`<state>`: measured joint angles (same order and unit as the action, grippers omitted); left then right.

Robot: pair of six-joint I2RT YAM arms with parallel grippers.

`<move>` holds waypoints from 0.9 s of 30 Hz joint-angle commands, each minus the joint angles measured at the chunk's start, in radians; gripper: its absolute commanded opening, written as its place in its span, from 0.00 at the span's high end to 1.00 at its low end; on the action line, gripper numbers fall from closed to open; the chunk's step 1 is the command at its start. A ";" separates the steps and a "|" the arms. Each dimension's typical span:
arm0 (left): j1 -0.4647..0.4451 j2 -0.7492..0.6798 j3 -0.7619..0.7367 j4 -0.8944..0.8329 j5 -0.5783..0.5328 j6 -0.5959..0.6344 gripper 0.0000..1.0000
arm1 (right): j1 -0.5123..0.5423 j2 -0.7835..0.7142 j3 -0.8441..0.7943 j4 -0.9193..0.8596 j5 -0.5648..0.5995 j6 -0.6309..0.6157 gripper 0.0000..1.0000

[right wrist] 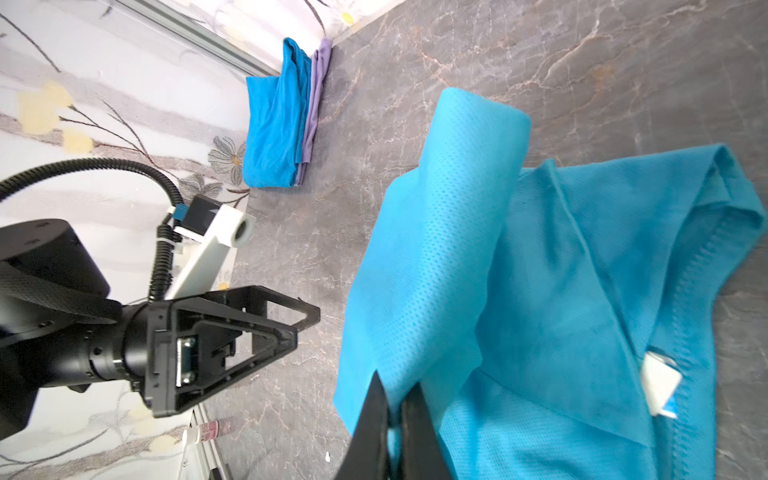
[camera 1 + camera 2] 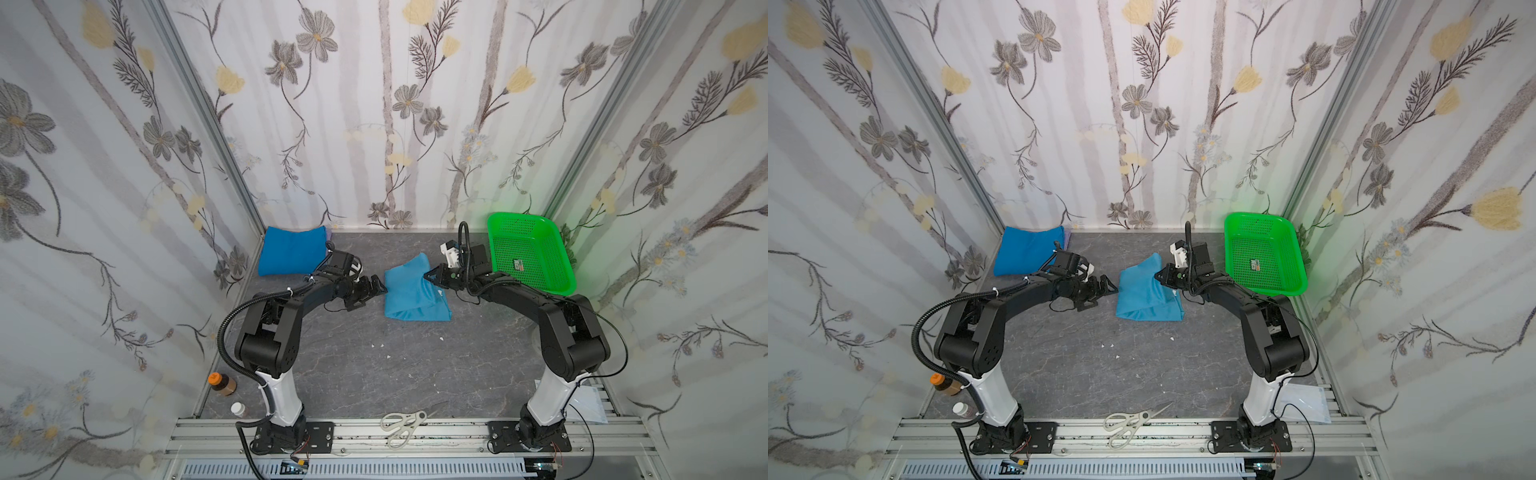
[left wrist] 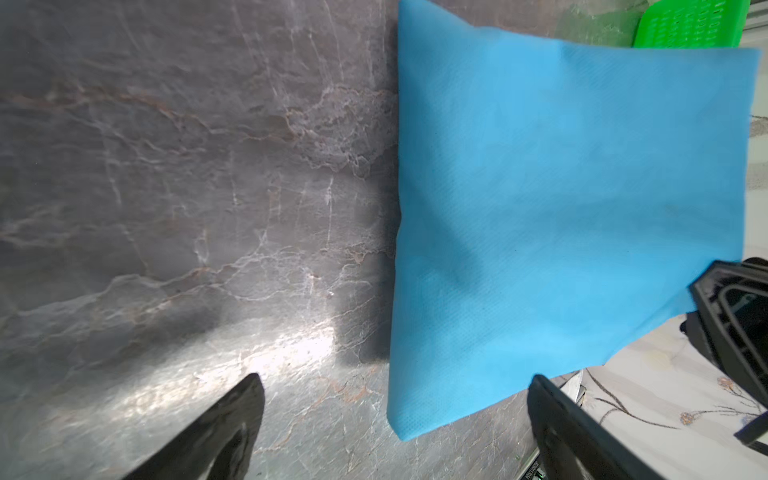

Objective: Fold and stack the t-shirts

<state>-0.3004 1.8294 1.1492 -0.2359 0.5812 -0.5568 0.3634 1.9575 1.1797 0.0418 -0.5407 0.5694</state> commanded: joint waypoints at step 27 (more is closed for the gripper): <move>-0.071 0.071 0.117 0.005 0.046 0.014 0.00 | -0.149 -0.068 -0.398 0.166 0.096 0.084 1.00</move>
<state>-0.3595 1.8904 1.2503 -0.2249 0.6109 -0.5564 0.2150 1.8767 0.7780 0.1585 -0.4767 0.6453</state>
